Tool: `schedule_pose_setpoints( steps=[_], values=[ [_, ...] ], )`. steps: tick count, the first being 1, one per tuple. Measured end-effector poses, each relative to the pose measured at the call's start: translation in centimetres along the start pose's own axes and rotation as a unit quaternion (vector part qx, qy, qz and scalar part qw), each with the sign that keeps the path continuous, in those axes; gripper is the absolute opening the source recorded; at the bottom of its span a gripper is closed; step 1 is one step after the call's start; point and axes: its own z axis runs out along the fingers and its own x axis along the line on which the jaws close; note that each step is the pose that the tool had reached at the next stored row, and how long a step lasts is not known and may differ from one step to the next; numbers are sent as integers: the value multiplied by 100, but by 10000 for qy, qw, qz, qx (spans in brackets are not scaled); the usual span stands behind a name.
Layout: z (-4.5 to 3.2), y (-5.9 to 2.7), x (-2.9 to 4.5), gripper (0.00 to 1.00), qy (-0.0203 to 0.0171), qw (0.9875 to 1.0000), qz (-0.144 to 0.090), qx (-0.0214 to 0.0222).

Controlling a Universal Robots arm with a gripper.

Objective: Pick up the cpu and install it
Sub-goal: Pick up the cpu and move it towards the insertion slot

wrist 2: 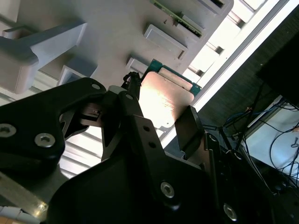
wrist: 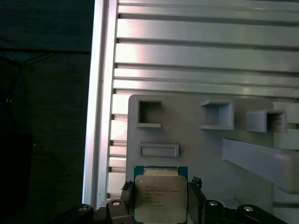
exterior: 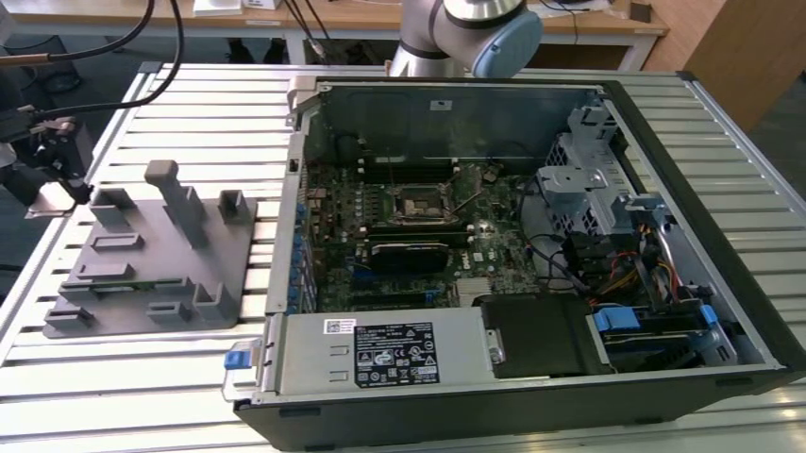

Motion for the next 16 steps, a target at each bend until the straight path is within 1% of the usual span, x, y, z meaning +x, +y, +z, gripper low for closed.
schedule_pose_setpoints(
  steps=[6,16],
  values=[
    [-54,2,1,54,0,10000,0,0],
    [-106,5,1,54,0,10000,0,0]
  ],
)
